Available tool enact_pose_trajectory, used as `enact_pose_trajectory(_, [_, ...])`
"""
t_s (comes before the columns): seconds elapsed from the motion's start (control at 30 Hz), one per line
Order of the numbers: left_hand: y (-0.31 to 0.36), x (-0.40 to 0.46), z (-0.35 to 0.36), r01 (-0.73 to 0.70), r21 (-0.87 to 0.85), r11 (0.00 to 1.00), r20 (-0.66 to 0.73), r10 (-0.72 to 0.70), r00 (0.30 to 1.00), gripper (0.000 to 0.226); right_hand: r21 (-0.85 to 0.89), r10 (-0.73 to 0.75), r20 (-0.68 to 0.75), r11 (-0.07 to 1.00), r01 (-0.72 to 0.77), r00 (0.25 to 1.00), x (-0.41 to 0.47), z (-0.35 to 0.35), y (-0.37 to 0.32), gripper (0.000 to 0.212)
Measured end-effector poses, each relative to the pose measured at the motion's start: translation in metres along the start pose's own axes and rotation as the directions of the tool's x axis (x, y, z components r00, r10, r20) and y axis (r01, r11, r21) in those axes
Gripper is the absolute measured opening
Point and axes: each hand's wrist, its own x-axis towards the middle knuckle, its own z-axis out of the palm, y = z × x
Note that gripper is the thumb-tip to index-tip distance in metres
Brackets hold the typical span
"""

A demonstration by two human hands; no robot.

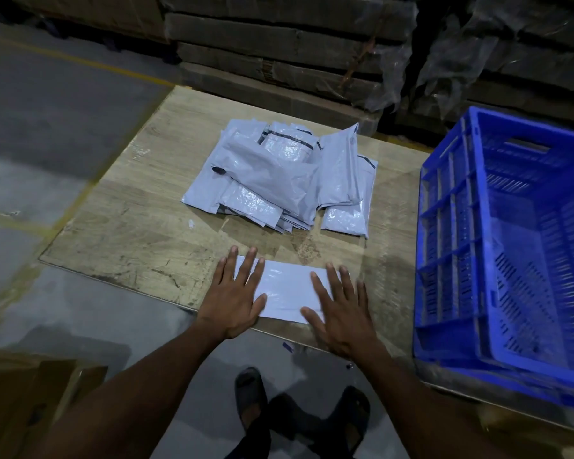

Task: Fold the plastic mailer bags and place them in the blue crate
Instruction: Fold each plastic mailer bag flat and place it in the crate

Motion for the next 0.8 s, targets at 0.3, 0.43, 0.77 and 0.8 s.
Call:
enact_pose_trajectory(0.3, [0.0, 0.003, 0.003, -0.004, -0.025, 1.0, 0.029, 0.005, 1.0, 0.077, 0.043, -0.31, -0.219, 0.944, 0.327, 0.925, -0.006, 0.001, -0.022, 0.035])
enact_pose_trajectory(0.43, [0.0, 0.004, 0.0, 0.009, -0.038, 0.999, 0.059, -0.006, 0.998, 0.081, 0.005, -0.303, -0.259, 0.949, 0.315, 0.917, 0.0, 0.005, -0.023, 0.017])
enact_pose_trajectory(0.77, [0.003, 0.002, -0.013, -0.116, -0.024, 0.993, 0.061, 0.118, 0.991, 0.099, -0.058, -0.442, -0.393, 0.887, 0.458, 0.806, -0.006, -0.016, -0.017, 0.025])
enact_pose_trajectory(0.8, [0.003, 0.002, -0.014, -0.109, -0.044, 0.993, 0.056, 0.111, 0.992, 0.099, -0.16, -0.552, -0.363, 0.83, 0.534, 0.751, -0.012, -0.018, -0.018, 0.035])
